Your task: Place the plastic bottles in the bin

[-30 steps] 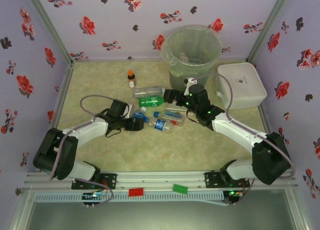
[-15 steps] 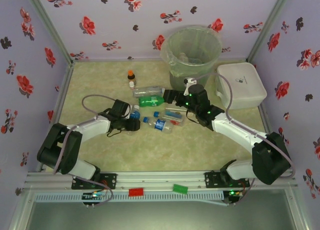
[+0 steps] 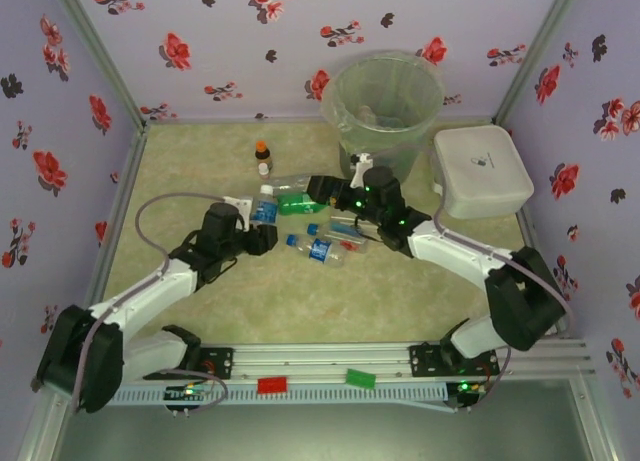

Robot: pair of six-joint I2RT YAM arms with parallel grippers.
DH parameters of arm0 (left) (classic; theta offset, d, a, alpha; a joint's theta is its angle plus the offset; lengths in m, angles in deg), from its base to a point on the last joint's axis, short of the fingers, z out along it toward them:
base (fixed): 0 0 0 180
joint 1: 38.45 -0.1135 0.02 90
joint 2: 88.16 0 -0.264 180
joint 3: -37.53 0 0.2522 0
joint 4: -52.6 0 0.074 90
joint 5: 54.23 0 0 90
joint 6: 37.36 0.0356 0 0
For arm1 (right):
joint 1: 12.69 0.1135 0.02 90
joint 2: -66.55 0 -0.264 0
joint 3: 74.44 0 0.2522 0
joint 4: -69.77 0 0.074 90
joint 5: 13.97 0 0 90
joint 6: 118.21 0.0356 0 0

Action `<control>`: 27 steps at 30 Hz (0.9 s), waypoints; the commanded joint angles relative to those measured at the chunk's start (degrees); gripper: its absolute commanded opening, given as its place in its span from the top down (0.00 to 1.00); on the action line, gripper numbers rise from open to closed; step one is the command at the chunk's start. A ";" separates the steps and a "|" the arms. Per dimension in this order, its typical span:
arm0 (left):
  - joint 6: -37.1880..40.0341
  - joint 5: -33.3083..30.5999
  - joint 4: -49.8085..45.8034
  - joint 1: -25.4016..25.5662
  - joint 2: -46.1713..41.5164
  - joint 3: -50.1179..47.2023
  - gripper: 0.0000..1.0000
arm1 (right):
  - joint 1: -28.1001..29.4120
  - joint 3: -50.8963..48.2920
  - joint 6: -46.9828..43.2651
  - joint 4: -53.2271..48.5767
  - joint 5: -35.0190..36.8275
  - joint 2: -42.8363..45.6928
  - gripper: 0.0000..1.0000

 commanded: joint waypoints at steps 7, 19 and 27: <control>-0.03 8.33 18.04 2.55 -1.16 2.20 0.47 | 5.17 6.98 0.43 9.02 -9.37 -5.67 0.00; -0.23 9.16 20.53 6.18 0.27 2.81 0.47 | 6.13 7.47 0.19 9.50 -9.32 -8.88 0.10; -1.08 9.13 20.57 6.67 -0.37 1.98 0.32 | 6.13 7.40 -1.04 8.56 -8.39 -8.36 0.35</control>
